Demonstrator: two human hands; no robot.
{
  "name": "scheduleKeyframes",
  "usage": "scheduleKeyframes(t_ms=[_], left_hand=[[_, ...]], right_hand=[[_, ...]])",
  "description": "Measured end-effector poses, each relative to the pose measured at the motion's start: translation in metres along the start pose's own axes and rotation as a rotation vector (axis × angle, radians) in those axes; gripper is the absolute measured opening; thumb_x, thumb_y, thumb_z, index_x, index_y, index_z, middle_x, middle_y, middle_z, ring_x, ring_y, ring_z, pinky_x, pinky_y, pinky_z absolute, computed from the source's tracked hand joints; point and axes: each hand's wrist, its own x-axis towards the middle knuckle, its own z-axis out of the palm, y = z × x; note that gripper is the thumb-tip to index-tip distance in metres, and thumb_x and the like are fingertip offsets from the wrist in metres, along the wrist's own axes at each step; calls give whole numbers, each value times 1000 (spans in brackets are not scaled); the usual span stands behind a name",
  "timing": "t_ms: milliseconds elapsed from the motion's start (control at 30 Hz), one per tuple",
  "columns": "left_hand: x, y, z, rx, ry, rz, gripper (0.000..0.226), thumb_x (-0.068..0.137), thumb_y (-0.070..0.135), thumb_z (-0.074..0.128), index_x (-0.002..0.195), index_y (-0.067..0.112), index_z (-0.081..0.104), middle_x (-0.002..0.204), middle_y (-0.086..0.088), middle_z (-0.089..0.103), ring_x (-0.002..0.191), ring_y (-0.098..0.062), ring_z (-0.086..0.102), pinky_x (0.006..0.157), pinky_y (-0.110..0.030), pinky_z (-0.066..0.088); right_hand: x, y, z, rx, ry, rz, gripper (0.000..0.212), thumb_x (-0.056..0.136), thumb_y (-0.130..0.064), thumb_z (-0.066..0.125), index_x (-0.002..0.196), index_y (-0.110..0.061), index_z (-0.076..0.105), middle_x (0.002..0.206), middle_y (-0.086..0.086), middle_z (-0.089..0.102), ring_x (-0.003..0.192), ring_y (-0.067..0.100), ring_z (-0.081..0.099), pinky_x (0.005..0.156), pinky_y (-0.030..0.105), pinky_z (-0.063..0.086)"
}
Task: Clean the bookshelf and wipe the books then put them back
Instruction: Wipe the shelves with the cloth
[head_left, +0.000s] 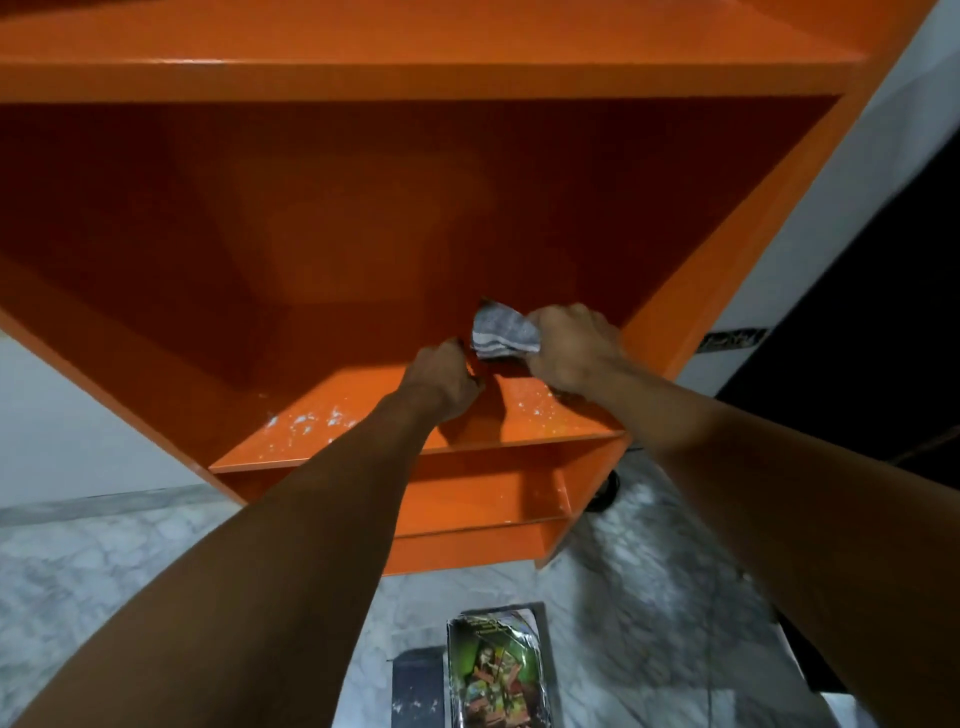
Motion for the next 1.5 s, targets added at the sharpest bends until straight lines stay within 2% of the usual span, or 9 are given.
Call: scheduleKeyframes(t_ms=[167, 367, 533, 733, 833, 1033, 1233, 1400, 1500], left_hand=[[26, -8, 32, 241, -124, -52, 72, 92, 53, 54, 145, 7, 36, 148, -17, 41, 141, -36, 30, 115, -44, 29], [41, 1, 32, 333, -137, -56, 67, 87, 49, 67, 139, 12, 44, 142, -15, 48, 136, -34, 39, 109, -46, 39], [45, 0, 32, 366, -135, -80, 71, 86, 51, 67, 142, 15, 44, 143, -12, 47, 136, -31, 38, 108, -43, 40], [30, 3, 19, 403, -80, 3, 43, 93, 27, 61, 134, 15, 56, 139, -7, 55, 129, -30, 50, 103, -36, 44], [24, -5, 8, 406, -130, 15, 38, 90, 10, 57, 128, 12, 62, 132, -11, 61, 119, -32, 58, 92, -30, 47], [16, -4, 12, 442, -147, 56, 31, 100, 19, 45, 127, 13, 57, 127, -13, 62, 117, -33, 59, 89, -33, 47], [12, -7, 12, 373, -130, 44, 54, 92, 24, 64, 142, 17, 47, 142, -10, 51, 130, -29, 49, 104, -29, 37], [15, -6, 16, 317, -48, 12, 43, 98, 19, 56, 139, 12, 49, 143, -14, 50, 130, -32, 49, 101, -28, 36], [15, -6, 16, 319, -60, 12, 53, 96, 19, 59, 146, 17, 41, 150, -10, 41, 135, -28, 43, 104, -25, 34]], right_hand=[[28, 14, 10, -152, -24, 104, 27, 92, -18, 55, 117, -13, 64, 121, 15, 64, 114, 36, 59, 90, 39, 46], [46, 28, 44, -135, -117, 103, 34, 97, -17, 49, 131, -13, 55, 132, 15, 58, 121, 33, 54, 97, 38, 43], [55, 31, 56, -68, -35, -62, 63, 90, -9, 54, 147, -29, 38, 137, 12, 55, 122, 34, 53, 96, 39, 45], [45, 27, 62, -93, -35, -69, 33, 84, -10, 60, 116, -19, 65, 115, 12, 67, 105, 34, 63, 83, 36, 49], [26, 24, 62, -45, -15, -138, 45, 81, -5, 56, 120, -28, 63, 112, 9, 66, 107, 35, 59, 83, 39, 47], [-28, 25, 63, -53, -71, -231, 59, 85, -4, 49, 137, -32, 52, 121, 8, 59, 114, 36, 52, 91, 40, 42], [-76, 46, 46, -12, -256, -226, 42, 78, -7, 54, 111, -30, 67, 106, 3, 66, 103, 30, 59, 83, 36, 49], [-34, 44, 10, 129, 61, -161, 27, 75, 4, 54, 87, -19, 63, 82, -1, 56, 79, 20, 53, 63, 28, 36], [9, 37, 14, 108, 140, -157, 30, 76, 3, 53, 88, -21, 65, 89, 8, 66, 88, 34, 61, 67, 40, 49]])
